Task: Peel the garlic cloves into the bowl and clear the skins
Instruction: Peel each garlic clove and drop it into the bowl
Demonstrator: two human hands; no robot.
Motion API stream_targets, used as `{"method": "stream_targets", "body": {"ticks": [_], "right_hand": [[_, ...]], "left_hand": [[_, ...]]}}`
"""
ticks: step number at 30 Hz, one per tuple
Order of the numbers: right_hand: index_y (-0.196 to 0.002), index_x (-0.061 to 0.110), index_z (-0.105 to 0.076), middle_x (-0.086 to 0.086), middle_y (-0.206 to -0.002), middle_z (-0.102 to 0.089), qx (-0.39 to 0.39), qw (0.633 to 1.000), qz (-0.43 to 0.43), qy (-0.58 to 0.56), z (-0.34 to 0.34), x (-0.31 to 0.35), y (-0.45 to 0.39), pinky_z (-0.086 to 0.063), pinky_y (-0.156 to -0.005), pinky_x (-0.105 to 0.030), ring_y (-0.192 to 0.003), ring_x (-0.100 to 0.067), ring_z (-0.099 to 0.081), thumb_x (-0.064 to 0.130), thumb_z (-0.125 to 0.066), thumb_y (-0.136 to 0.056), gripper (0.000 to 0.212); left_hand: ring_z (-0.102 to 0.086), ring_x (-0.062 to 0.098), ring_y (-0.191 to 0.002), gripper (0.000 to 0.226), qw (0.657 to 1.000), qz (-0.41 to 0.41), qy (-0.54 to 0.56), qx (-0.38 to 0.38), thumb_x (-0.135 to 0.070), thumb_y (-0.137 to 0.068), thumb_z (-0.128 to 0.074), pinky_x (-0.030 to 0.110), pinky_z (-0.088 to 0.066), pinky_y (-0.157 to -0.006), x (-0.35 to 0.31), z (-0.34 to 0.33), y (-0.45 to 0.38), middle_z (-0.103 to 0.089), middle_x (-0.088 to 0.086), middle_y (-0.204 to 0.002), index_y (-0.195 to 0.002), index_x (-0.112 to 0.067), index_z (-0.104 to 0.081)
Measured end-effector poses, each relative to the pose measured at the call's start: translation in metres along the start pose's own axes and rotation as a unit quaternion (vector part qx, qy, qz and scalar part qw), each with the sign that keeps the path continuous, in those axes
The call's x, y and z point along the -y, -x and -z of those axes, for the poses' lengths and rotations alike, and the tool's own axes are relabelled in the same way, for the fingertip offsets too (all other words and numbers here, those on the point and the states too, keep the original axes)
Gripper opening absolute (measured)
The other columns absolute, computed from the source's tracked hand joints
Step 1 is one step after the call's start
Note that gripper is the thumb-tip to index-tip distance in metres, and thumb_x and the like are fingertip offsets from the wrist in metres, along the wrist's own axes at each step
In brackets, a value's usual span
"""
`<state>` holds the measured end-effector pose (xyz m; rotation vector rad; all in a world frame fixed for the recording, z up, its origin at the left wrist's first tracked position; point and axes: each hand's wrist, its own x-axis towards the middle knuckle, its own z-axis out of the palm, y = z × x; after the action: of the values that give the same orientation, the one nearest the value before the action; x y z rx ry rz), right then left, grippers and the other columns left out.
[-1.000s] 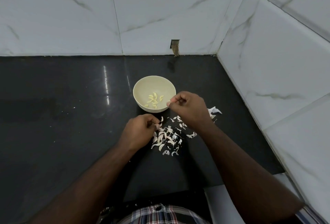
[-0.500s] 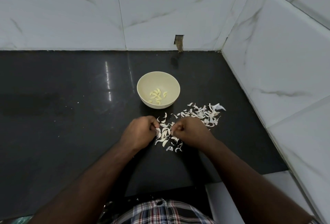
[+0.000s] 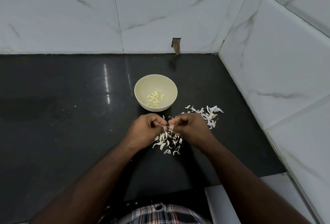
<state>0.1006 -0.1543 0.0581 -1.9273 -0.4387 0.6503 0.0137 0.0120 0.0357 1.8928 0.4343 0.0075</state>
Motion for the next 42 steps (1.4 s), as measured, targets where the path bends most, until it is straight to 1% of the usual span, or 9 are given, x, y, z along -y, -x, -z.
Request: {"method": "stream_targets", "body": {"ticks": [4, 6, 9, 12, 21, 24, 28, 37, 42], "right_hand": [[-0.086, 0.001, -0.071, -0.021, -0.079, -0.069, -0.011, 0.988, -0.031, -0.151, -0.001, 0.003, 0.004, -0.06, -0.067, -0.032, -0.071, -0.029, -0.067, -0.004, -0.078, -0.08, 0.01], [-0.087, -0.003, -0.068, -0.025, -0.08, -0.066, -0.02, 0.983, -0.041, -0.178, 0.001, 0.004, 0.005, -0.059, -0.063, -0.03, -0.069, -0.031, -0.065, -0.004, -0.079, -0.079, 0.014], [-0.088, -0.007, -0.067, -0.021, -0.072, -0.065, -0.029, 0.978, -0.039, -0.201, 0.003, 0.004, 0.008, -0.053, -0.053, -0.023, -0.056, -0.021, -0.06, -0.006, -0.077, -0.079, 0.013], [-0.089, -0.005, -0.068, -0.021, -0.076, -0.07, -0.014, 0.972, -0.036, -0.231, 0.005, 0.006, 0.011, -0.055, -0.058, -0.021, -0.061, -0.019, -0.064, -0.007, -0.07, -0.086, 0.004], [-0.084, -0.001, -0.066, -0.018, -0.067, -0.06, -0.027, 0.991, 0.002, -0.13, 0.007, 0.006, 0.01, -0.045, -0.056, -0.025, -0.057, -0.019, -0.051, -0.004, -0.066, -0.09, 0.006], [-0.079, 0.002, -0.066, -0.018, -0.067, -0.058, -0.016, 0.985, -0.032, -0.166, 0.007, 0.008, 0.012, -0.044, -0.055, -0.024, -0.056, -0.017, -0.049, -0.01, -0.061, -0.088, 0.016], [-0.074, 0.004, -0.062, -0.012, -0.069, -0.06, 0.011, 0.966, -0.103, -0.237, 0.007, 0.012, 0.011, -0.047, -0.055, -0.022, -0.059, -0.016, -0.053, -0.017, -0.051, -0.086, 0.027], [-0.079, 0.008, -0.059, -0.005, -0.069, -0.061, 0.082, 0.91, -0.207, -0.349, 0.013, 0.019, 0.011, -0.047, -0.054, -0.02, -0.056, -0.009, -0.055, -0.007, -0.047, -0.095, 0.025], [-0.084, 0.004, -0.066, -0.009, -0.068, -0.063, -0.004, 0.961, -0.056, -0.27, 0.009, 0.018, 0.012, -0.045, -0.054, -0.019, -0.057, -0.012, -0.053, -0.008, -0.058, -0.091, 0.016]], "left_hand": [[-0.07, 0.014, -0.078, 0.015, 0.998, -0.027, 0.057, 0.022, -0.012, -0.079, -0.084, 0.039, -0.057, -0.083, -0.006, -0.004, 0.0, -0.076, 0.003, -0.084, -0.087, -0.022, -0.076], [-0.072, 0.015, -0.079, 0.016, 0.996, -0.037, 0.073, 0.029, -0.005, -0.08, -0.082, 0.037, -0.058, -0.083, -0.01, -0.006, 0.0, -0.076, 0.005, -0.086, -0.09, -0.016, -0.075], [-0.073, 0.02, -0.081, 0.016, 0.996, -0.042, 0.078, 0.023, -0.008, -0.08, -0.083, 0.038, -0.058, -0.082, -0.014, -0.009, 0.001, -0.077, 0.003, -0.086, -0.091, -0.017, -0.076], [-0.072, 0.027, -0.084, 0.013, 0.996, -0.043, 0.077, -0.001, -0.016, -0.08, -0.083, 0.044, -0.057, -0.083, -0.015, -0.011, 0.0, -0.076, 0.0, -0.084, -0.087, -0.026, -0.077], [-0.071, 0.011, -0.076, 0.011, 0.996, -0.047, 0.078, -0.013, -0.017, -0.084, -0.08, 0.038, -0.055, -0.078, -0.021, -0.013, 0.006, -0.075, -0.004, -0.078, -0.085, -0.027, -0.078], [-0.071, 0.009, -0.081, 0.014, 0.997, -0.061, 0.037, -0.039, -0.019, -0.084, -0.079, 0.042, -0.058, -0.083, -0.022, -0.014, 0.008, -0.075, -0.01, -0.081, -0.084, -0.033, -0.078], [-0.069, 0.003, -0.08, 0.02, 0.99, -0.112, -0.02, -0.087, -0.015, -0.085, -0.078, 0.032, -0.056, -0.076, -0.027, -0.017, 0.015, -0.074, -0.02, -0.082, -0.086, -0.035, -0.078], [-0.071, 0.004, -0.087, 0.025, 0.972, -0.203, -0.015, -0.113, 0.0, -0.086, -0.073, 0.024, -0.056, -0.077, -0.022, -0.021, 0.015, -0.075, -0.018, -0.09, -0.093, -0.023, -0.079], [-0.068, 0.01, -0.07, 0.016, 0.984, -0.073, 0.142, -0.072, -0.003, -0.091, -0.069, 0.025, -0.054, -0.067, -0.026, -0.023, 0.007, -0.075, 0.001, -0.077, -0.092, -0.017, -0.077]]}}
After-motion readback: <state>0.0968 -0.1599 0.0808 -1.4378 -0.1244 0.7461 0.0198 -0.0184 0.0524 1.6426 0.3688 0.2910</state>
